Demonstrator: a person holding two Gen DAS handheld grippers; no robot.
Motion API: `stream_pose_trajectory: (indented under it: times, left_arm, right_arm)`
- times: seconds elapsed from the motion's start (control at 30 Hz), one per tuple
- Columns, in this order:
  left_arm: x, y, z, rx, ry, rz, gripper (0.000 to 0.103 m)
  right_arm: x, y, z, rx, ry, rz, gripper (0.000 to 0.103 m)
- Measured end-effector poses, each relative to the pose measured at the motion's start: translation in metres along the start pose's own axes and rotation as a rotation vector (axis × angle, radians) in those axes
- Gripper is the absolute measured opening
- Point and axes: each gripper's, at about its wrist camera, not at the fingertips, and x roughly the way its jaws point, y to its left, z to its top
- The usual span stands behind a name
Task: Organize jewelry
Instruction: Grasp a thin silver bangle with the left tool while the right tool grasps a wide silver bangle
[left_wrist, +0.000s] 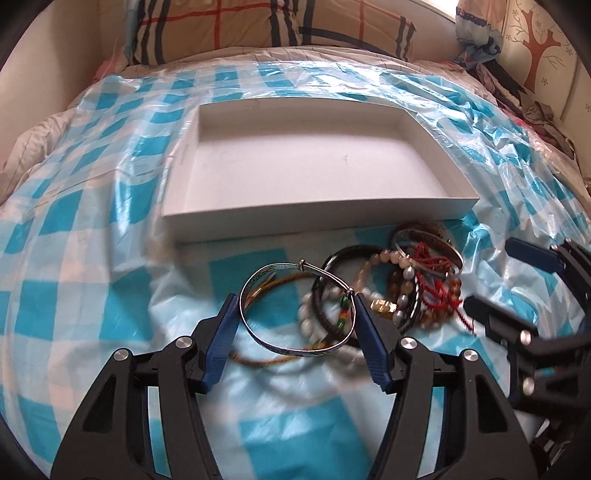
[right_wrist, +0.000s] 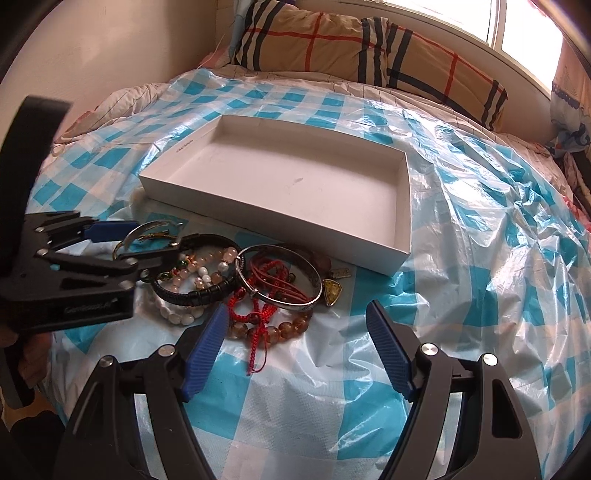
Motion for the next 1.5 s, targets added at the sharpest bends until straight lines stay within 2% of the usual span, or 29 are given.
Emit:
stream_pose_trajectory:
  times: [0.2, 0.23, 0.3, 0.53, 0.57, 0.7, 0.8, 1.13, 1.17, 1.23, 1.27, 1.3, 1.5]
  left_arm:
    - [-0.012, 0.012, -0.015, -0.018, -0.001, 0.010, 0.059]
    - [-0.011, 0.011, -0.015, -0.015, -0.001, 0.015, 0.059]
    - [-0.010, 0.009, -0.016, -0.007, -0.001, 0.018, 0.059]
    - [-0.006, 0.009, -0.019, -0.003, 0.003, 0.018, 0.059]
    - [-0.006, 0.009, -0.020, -0.002, 0.003, 0.019, 0.059]
    - [-0.008, 0.010, -0.021, -0.008, 0.002, 0.007, 0.059]
    - [-0.013, 0.012, -0.023, -0.012, -0.001, 0.000, 0.059]
    - [-0.036, 0.017, -0.041, -0.001, 0.000, -0.013, 0.059]
    - [-0.035, 0.018, -0.042, 0.004, 0.004, -0.011, 0.059]
    - [-0.034, 0.018, -0.045, 0.013, 0.006, -0.008, 0.059]
    - [-0.034, 0.018, -0.045, 0.014, 0.006, -0.006, 0.059]
    - [-0.034, 0.018, -0.045, 0.013, 0.007, -0.007, 0.059]
    - [-0.029, 0.016, -0.047, 0.032, 0.005, 0.016, 0.060]
  right_arm:
    - [0.011, 0.006, 0.007, -0.014, 0.013, 0.024, 0.073]
    - [0.013, 0.006, 0.008, -0.011, 0.017, 0.029, 0.071]
    - [0.018, 0.005, 0.010, 0.001, 0.028, 0.042, 0.059]
    - [0.037, 0.004, 0.012, -0.003, 0.062, 0.063, 0.045]
    - [0.039, 0.005, 0.013, -0.006, 0.067, 0.081, 0.036]
    - [0.034, 0.009, 0.013, -0.004, 0.059, 0.095, 0.013]
    - [0.020, 0.004, 0.010, 0.021, 0.044, 0.105, 0.007]
    - [-0.018, -0.003, -0.018, 0.030, 0.050, 0.135, 0.007]
    - [-0.017, -0.003, -0.019, 0.027, 0.056, 0.140, 0.010]
    - [-0.015, -0.006, -0.021, 0.032, 0.057, 0.131, 0.047]
    - [-0.017, -0.007, -0.022, 0.035, 0.032, 0.089, 0.078]
    - [-0.018, -0.009, -0.022, 0.035, 0.019, 0.070, 0.082]
    - [0.005, -0.011, -0.020, 0.030, 0.076, 0.080, 0.082]
